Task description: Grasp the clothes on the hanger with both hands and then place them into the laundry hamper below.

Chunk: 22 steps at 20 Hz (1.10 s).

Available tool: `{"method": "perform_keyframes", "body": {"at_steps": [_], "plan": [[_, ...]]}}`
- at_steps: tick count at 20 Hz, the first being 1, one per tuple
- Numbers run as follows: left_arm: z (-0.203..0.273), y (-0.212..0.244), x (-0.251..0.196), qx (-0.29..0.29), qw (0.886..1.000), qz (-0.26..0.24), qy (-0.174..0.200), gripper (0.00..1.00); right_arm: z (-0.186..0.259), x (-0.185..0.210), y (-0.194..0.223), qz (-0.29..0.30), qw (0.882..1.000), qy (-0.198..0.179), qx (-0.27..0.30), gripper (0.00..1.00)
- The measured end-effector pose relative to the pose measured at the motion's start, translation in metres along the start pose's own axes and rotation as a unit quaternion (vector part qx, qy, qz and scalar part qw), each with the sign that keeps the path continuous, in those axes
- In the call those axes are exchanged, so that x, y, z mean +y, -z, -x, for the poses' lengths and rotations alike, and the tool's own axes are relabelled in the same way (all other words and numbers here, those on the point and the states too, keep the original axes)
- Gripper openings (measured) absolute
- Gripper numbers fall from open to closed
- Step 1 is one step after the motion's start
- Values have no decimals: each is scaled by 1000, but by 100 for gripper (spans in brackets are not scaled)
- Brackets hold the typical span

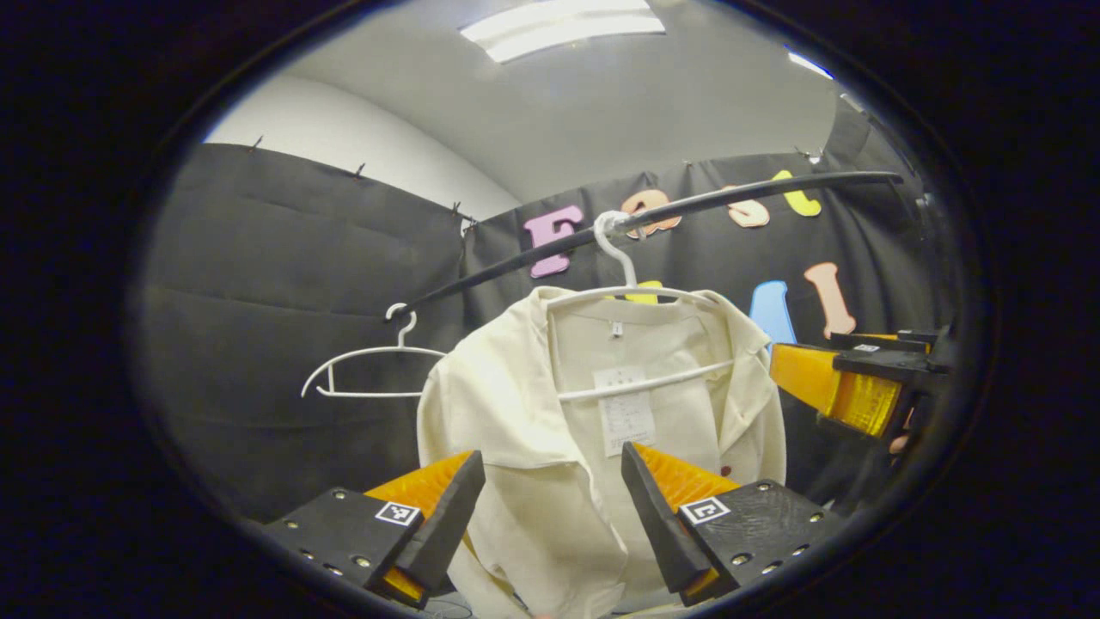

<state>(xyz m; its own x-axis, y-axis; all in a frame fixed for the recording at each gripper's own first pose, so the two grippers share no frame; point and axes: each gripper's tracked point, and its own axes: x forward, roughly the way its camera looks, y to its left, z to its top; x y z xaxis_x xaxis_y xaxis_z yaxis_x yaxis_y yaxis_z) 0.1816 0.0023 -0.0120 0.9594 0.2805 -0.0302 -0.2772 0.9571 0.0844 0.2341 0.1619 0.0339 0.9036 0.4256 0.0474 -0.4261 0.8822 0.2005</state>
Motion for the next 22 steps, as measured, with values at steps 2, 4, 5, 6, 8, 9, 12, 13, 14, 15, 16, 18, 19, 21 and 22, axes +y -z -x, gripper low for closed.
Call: {"method": "perform_keyframes", "body": {"at_steps": [2, 4, 5, 6, 8, 9, 12, 13, 14, 15, 16, 18, 19, 21, 22], "plan": [[-8, 8, -1, 11, 1000, -2, -9, 94, -13, 1, 7, 0, 1000, -10, 4, 97], [-15, 12, -1, 18, 1000, -5, -19, 94, -26, -3, 12, 1, 1000, -12, 6, 97], [-18, 14, -2, 20, 999, -7, -24, 94, -33, -4, 14, -1, 1000, -12, 7, 97], [-21, 15, -3, 22, 999, -9, -28, 94, -41, -6, 17, -3, 1000, -12, 9, 97], [-29, 20, -5, 30, 999, -14, -38, 94, -54, -11, 25, -6, 1000, -12, 17, 96], [-29, 23, -4, 35, 998, -15, -43, 94, -62, -14, 29, -7, 1000, -11, 22, 97], [-40, 30, -4, 47, 997, -14, -60, 94, -77, -22, 44, -11, 999, -4, 41, 96], [-43, 33, -3, 49, 997, -13, -66, 93, -83, -25, 48, -15, 999, -1, 45, 96], [-47, 34, -3, 51, 996, -13, -72, 94, -87, -27, 50, -21, 999, 0, 49, 96], [-50, 36, -1, 51, 995, -15, -79, 94, -91, -28, 52, -28, 998, 0, 52, 96], [-53, 36, 0, 52, 995, -16, -86, 94, -95, -30, 54, -34, 998, 2, 54, 96], [-59, 37, 2, 53, 994, -15, -96, 94, -101, -32, 57, -45, 997, 6, 57, 96], [-63, 38, 3, 52, 993, -13, -102, 93, -104, -31, 57, -50, 997, 6, 58, 96], [-67, 42, 7, 55, 992, -9, -115, 93, -108, -30, 59, -55, 997, 6, 59, 96], [-69, 44, 10, 57, 991, -6, -124, 93, -110, -30, 61, -56, 997, 6, 59, 96]]}}
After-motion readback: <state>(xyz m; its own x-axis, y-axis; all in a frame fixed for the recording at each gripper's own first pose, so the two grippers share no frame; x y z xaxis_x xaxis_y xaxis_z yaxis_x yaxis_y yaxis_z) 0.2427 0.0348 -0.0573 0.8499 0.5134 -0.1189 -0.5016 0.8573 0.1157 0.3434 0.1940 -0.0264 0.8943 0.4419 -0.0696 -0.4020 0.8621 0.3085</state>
